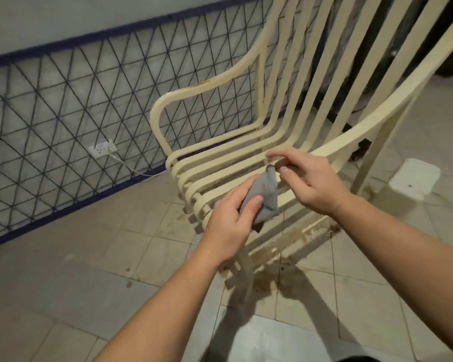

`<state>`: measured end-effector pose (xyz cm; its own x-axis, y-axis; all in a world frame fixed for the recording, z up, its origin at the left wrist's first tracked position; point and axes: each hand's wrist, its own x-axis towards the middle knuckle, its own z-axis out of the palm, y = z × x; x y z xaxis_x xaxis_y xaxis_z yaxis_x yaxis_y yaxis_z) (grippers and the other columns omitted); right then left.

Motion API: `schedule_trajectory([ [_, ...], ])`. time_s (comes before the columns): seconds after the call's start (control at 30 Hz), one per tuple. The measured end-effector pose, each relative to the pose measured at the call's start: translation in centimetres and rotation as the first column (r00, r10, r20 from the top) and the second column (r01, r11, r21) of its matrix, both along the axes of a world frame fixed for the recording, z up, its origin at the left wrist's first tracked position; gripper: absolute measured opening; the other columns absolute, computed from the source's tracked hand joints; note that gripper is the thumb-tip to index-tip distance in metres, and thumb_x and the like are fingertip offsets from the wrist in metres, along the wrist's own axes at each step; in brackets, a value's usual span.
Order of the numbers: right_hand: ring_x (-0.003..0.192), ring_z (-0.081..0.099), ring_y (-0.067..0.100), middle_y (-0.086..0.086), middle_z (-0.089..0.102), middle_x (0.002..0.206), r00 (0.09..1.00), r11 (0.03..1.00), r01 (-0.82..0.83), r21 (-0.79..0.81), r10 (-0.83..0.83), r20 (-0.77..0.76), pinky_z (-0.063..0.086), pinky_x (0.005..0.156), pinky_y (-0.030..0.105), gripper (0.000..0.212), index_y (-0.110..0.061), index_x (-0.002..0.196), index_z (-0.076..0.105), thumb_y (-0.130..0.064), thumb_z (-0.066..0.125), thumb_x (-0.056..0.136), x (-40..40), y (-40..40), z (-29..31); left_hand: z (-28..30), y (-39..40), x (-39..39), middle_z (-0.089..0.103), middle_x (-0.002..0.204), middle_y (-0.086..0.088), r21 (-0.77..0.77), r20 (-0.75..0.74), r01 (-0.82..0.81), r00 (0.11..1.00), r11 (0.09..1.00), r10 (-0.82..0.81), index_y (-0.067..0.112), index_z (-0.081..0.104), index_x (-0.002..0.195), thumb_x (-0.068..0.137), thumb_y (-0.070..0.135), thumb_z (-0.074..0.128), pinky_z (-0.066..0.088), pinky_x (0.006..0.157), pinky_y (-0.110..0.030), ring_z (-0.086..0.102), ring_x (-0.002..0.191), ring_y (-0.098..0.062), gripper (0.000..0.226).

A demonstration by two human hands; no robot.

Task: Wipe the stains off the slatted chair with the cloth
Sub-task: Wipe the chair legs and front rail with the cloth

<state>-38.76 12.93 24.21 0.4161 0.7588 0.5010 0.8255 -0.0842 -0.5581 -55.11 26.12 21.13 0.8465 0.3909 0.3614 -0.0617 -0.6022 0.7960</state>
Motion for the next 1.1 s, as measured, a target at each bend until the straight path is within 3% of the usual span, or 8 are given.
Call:
schedule_trajectory([
  [0.2, 0.073, 0.06, 0.029, 0.004, 0.066, 0.084, 0.999, 0.995, -0.022, 0.096, 0.025, -0.037, 0.052, 0.072, 0.048, 0.043, -0.032, 0.133, 0.053, -0.009, 0.051, 0.097, -0.7, 0.0, -0.6, -1.6, 0.5, 0.6, 0.07, 0.085, -0.014, -0.103, 0.129, -0.123, 0.982, 0.987, 0.136, 0.004, 0.068, 0.094, 0.105, 0.035, 0.041, 0.051, 0.074, -0.052, 0.064, 0.081, -0.03, 0.043],
  [0.33, 0.076, 0.058, 0.015, -0.004, 0.062, 0.083, 0.999, 0.996, 0.016, 0.09, -0.019, 0.031, 0.05, 0.07, 0.037, 0.037, -0.031, 0.136, 0.051, -0.017, 0.046, 0.101, -1.3, 0.6, -1.3, -4.3, 1.3, 0.0, 0.075, 0.092, -0.005, -0.311, 0.155, -0.134, 0.97, 0.941, 0.19, 0.013, 0.072, 0.097, 0.108, 0.035, 0.039, 0.056, 0.085, -0.042, 0.069, 0.09, -0.022, 0.042],
  [0.47, 0.079, 0.055, 0.007, -0.013, 0.061, 0.083, 0.974, 0.997, 0.08, -0.007, -0.077, 0.213, 0.043, 0.079, 0.036, 0.035, -0.027, 0.131, 0.056, -0.033, 0.034, 0.105, -1.9, 1.9, -1.5, -7.9, 1.5, -2.2, 0.076, 0.1, -0.008, -0.462, 0.108, -0.216, 0.949, 0.86, 0.296, 0.022, 0.073, 0.1, 0.105, 0.043, 0.042, 0.053, 0.095, -0.057, 0.07, 0.099, -0.028, 0.038],
  [0.63, 0.074, 0.052, 0.016, -0.015, 0.053, 0.069, 0.947, 0.988, 0.152, -0.026, -0.139, 0.289, 0.035, 0.079, 0.04, 0.042, -0.022, 0.09, 0.064, -0.034, 0.025, 0.102, -1.7, 2.5, -2.1, -3.9, -0.6, -1.0, 0.07, 0.101, 0.014, -0.212, 0.255, -0.12, 0.951, 0.97, 0.173, 0.023, 0.065, 0.115, 0.11, 0.026, 0.038, 0.051, 0.088, -0.024, 0.064, 0.098, -0.001, 0.027],
  [0.73, 0.068, 0.049, 0.018, -0.006, 0.054, 0.066, 0.94, 0.986, 0.167, 0.0, -0.159, 0.301, 0.037, 0.077, 0.044, 0.043, -0.022, 0.079, 0.059, -0.034, 0.025, 0.101, -1.8, 2.7, -2.2, -4.8, -1.4, -0.4, 0.068, 0.099, 0.003, -0.074, 0.323, -0.155, 0.931, 0.985, 0.171, 0.014, 0.061, 0.116, 0.11, 0.023, 0.033, 0.052, 0.081, -0.035, 0.064, 0.093, -0.012, 0.031],
  [0.83, 0.079, 0.052, 0.015, -0.009, 0.062, 0.077, 0.947, 0.987, 0.161, 0.01, -0.158, 0.28, 0.032, 0.079, 0.039, 0.046, -0.026, 0.098, 0.071, -0.031, 0.025, 0.101, -1.9, 2.7, -2.2, -10.0, -1.3, -1.5, 0.067, 0.104, -0.002, -0.232, 0.318, -0.188, 0.912, 0.954, 0.257, 0.007, 0.06, 0.117, 0.11, 0.019, 0.034, 0.056, 0.085, -0.037, 0.065, 0.1, -0.014, 0.03],
  [0.97, 0.085, 0.058, 0.02, -0.003, 0.068, 0.084, 0.94, 0.988, 0.153, 0.029, -0.154, 0.304, 0.04, 0.085, 0.047, 0.048, -0.024, 0.099, 0.073, -0.029, 0.025, 0.101, -1.9, 2.7, -2.3, -17.9, -2.7, -3.9, 0.067, 0.098, -0.005, -0.314, 0.114, -0.316, 0.924, 0.895, 0.366, 0.012, 0.063, 0.11, 0.107, 0.021, 0.041, 0.055, 0.083, -0.049, 0.064, 0.094, -0.015, 0.024],
  [1.1, 0.09, 0.058, 0.021, -0.004, 0.068, 0.09, 0.935, 0.984, 0.176, 0.039, -0.18, 0.307, 0.043, 0.09, 0.056, 0.046, -0.026, 0.102, 0.072, -0.029, 0.025, 0.103, -2.1, 3.0, -2.2, -18.7, -5.4, -5.0, 0.07, 0.111, -0.002, -0.346, 0.073, -0.388, 0.897, 0.854, 0.437, 0.008, 0.063, 0.132, 0.105, 0.029, 0.042, 0.055, 0.093, -0.039, 0.064, 0.107, -0.008, 0.041],
])
